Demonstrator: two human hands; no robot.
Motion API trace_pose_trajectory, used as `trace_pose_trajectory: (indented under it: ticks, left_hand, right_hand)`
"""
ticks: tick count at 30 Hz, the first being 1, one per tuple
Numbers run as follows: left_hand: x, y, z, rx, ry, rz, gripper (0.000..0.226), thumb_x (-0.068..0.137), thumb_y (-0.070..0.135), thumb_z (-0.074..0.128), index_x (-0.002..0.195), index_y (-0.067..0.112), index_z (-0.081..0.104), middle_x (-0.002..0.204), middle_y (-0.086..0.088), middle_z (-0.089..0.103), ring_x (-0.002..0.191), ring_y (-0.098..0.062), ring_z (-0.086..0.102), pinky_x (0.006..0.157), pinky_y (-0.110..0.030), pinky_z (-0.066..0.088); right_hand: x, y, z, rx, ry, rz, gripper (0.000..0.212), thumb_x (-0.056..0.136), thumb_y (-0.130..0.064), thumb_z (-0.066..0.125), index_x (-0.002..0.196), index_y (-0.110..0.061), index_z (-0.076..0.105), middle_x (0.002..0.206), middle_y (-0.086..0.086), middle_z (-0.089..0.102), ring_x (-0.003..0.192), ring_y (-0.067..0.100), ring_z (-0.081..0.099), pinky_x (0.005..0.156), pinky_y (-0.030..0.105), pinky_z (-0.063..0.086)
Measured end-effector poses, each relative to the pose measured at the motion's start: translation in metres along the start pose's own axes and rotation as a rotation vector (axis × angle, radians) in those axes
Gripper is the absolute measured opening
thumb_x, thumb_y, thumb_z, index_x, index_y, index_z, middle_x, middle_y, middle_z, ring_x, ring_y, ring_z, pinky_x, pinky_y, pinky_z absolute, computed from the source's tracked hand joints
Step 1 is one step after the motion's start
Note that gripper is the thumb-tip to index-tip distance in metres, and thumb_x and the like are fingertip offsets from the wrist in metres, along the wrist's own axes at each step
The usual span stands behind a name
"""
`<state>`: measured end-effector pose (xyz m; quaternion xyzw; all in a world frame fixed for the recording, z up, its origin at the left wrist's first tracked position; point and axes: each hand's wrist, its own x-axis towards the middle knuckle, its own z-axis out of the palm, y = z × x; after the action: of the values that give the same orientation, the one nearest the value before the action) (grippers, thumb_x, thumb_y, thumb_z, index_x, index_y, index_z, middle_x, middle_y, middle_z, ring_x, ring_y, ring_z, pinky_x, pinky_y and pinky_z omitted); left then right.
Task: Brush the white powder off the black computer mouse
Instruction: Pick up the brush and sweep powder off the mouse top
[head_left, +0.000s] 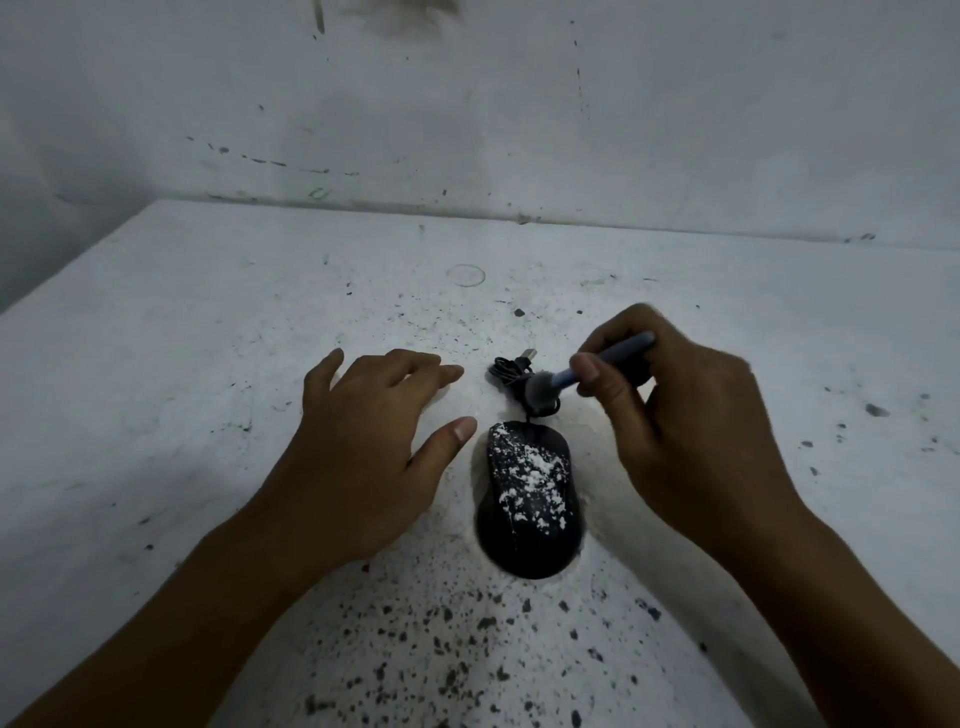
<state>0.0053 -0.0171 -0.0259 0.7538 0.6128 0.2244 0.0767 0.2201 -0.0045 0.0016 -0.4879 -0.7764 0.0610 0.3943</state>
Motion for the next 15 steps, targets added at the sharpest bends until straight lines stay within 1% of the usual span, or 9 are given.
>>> trace_pose_trajectory:
  ticks: [2, 3, 5, 6, 7, 9, 11, 13, 15]
  left_hand:
    - [0.000, 0.000, 0.000, -0.002, 0.004, -0.001, 0.051, 0.087, 0.055, 0.036, 0.131, 0.034, 0.051, 0.138, 0.015, 0.051, 0.130, -0.006, 0.042, 0.118, -0.046, 0.013]
    - [0.000, 0.001, -0.001, -0.003, 0.002, 0.000, 0.051, 0.087, 0.054, 0.036, 0.131, 0.034, 0.051, 0.138, 0.015, 0.051, 0.130, -0.006, 0.042, 0.118, -0.046, 0.013]
    - [0.000, 0.001, 0.000, -0.005, 0.001, 0.007, 0.051, 0.087, 0.053, 0.036, 0.131, 0.033, 0.051, 0.137, 0.014, 0.052, 0.129, -0.007, 0.043, 0.117, -0.046, 0.013]
    - [0.000, 0.001, 0.000, -0.004, 0.002, 0.009, 0.050, 0.087, 0.053, 0.036, 0.131, 0.032, 0.052, 0.137, 0.014, 0.052, 0.129, -0.007, 0.043, 0.117, -0.047, 0.014]
    - [0.000, 0.001, 0.000, -0.003, 0.005, 0.010, 0.050, 0.087, 0.053, 0.037, 0.130, 0.032, 0.052, 0.137, 0.013, 0.053, 0.129, -0.007, 0.044, 0.117, -0.047, 0.014]
    - [0.000, 0.000, -0.001, 0.000, 0.013, 0.008, 0.050, 0.087, 0.052, 0.037, 0.130, 0.032, 0.053, 0.138, 0.013, 0.053, 0.130, -0.008, 0.044, 0.117, -0.047, 0.014]
    - [0.000, 0.000, -0.001, 0.005, 0.018, 0.008, 0.049, 0.088, 0.052, 0.037, 0.130, 0.032, 0.052, 0.137, 0.013, 0.053, 0.129, -0.008, 0.044, 0.117, -0.047, 0.014]
    - [0.000, 0.000, -0.001, 0.008, 0.015, 0.010, 0.048, 0.088, 0.051, 0.037, 0.130, 0.032, 0.052, 0.137, 0.013, 0.053, 0.129, -0.007, 0.044, 0.117, -0.047, 0.014]
    - [0.000, 0.000, 0.000, 0.010, 0.013, 0.014, 0.048, 0.088, 0.051, 0.036, 0.130, 0.032, 0.052, 0.136, 0.013, 0.053, 0.129, -0.007, 0.044, 0.117, -0.047, 0.015]
  right_hand:
    - [0.002, -0.002, -0.003, 0.017, 0.031, -0.016, 0.011, 0.095, -0.033, 0.056, 0.091, -0.024, 0.060, 0.071, -0.021, 0.064, 0.057, 0.001, 0.060, 0.052, 0.014, 0.041]
    - [0.002, -0.003, -0.002, 0.032, 0.006, -0.032, 0.010, 0.095, -0.032, 0.056, 0.091, -0.024, 0.060, 0.071, -0.020, 0.064, 0.057, -0.001, 0.060, 0.051, 0.012, 0.039]
    - [0.000, -0.004, 0.003, 0.021, -0.097, -0.040, 0.007, 0.095, -0.031, 0.058, 0.091, -0.026, 0.059, 0.071, -0.023, 0.062, 0.055, -0.009, 0.057, 0.052, 0.009, 0.036]
    - [-0.001, -0.004, 0.005, -0.009, -0.133, -0.024, 0.007, 0.095, -0.032, 0.058, 0.090, -0.027, 0.059, 0.070, -0.022, 0.062, 0.055, -0.008, 0.056, 0.053, 0.009, 0.034]
    - [-0.001, -0.002, 0.007, -0.033, -0.135, -0.007, 0.007, 0.094, -0.034, 0.058, 0.090, -0.028, 0.058, 0.069, -0.021, 0.062, 0.057, -0.007, 0.056, 0.055, 0.011, 0.034]
    - [0.002, -0.001, 0.006, -0.026, -0.058, 0.006, 0.008, 0.095, -0.033, 0.057, 0.088, -0.028, 0.057, 0.068, -0.023, 0.062, 0.059, -0.003, 0.059, 0.054, 0.009, 0.036]
    - [0.004, -0.002, 0.003, 0.036, -0.006, -0.004, 0.009, 0.096, -0.031, 0.056, 0.089, -0.026, 0.058, 0.070, -0.022, 0.063, 0.061, -0.002, 0.060, 0.052, 0.009, 0.036]
    - [0.003, -0.005, 0.004, 0.083, -0.058, -0.030, 0.008, 0.096, -0.029, 0.057, 0.090, -0.024, 0.059, 0.068, -0.026, 0.062, 0.058, -0.010, 0.060, 0.050, 0.006, 0.037]
    - [0.001, -0.007, 0.009, 0.051, -0.142, -0.046, 0.007, 0.095, -0.027, 0.060, 0.089, -0.023, 0.061, 0.065, -0.027, 0.057, 0.056, -0.019, 0.055, 0.051, 0.003, 0.036]
